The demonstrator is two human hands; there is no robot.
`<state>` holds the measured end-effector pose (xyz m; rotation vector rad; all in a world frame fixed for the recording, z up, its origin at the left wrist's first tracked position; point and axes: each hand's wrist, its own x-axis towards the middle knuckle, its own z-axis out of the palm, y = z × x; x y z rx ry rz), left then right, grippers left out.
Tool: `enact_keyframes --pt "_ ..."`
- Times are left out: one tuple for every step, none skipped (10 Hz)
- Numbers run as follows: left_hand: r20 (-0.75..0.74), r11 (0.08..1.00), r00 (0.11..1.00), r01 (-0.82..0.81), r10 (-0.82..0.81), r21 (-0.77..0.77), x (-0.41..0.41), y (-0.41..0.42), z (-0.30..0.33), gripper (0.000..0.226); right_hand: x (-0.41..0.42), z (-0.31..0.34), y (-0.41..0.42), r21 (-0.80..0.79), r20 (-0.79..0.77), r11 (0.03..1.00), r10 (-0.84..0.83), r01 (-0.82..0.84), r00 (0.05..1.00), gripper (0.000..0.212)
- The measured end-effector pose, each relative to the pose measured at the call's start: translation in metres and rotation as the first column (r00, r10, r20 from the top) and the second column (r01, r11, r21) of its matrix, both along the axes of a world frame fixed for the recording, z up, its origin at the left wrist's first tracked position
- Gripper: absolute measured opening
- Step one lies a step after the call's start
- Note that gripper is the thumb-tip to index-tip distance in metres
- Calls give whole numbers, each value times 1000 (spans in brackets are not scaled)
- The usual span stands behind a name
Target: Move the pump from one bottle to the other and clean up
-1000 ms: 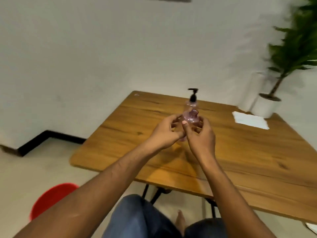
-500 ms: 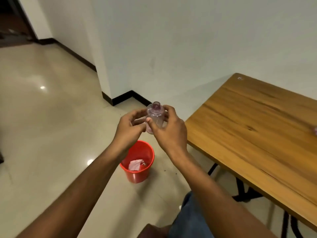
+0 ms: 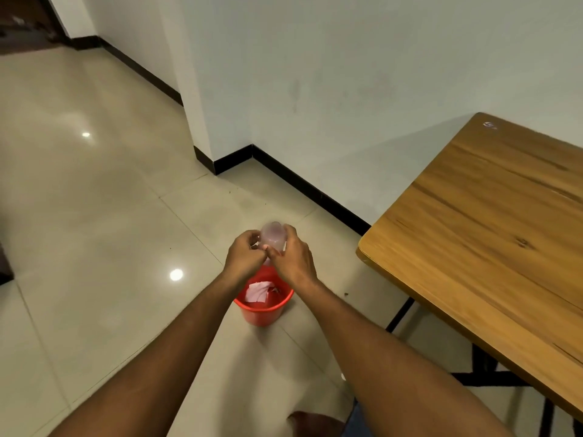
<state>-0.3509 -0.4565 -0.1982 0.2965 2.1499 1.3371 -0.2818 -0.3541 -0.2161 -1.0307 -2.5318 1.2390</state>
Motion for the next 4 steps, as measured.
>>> enact_keyframes --pt "33 989 998 53 -49 -137 -7 2 -13 82 -8 -19 9 -114 144 993 45 -29 989 100" --pt "-10 965 998 52 -56 -256 -9 -3 -27 78 -1 -30 15 -77 233 997 20 -2 972 95" --pt "-79 963 996 18 -40 -270 5 -6 -28 63 12 -35 16 -75 170 997 33 -20 985 88" --pt "-131 964 991 -7 -28 -264 16 -2 -26 63 23 -28 18 -35 126 999 14 -9 992 83"
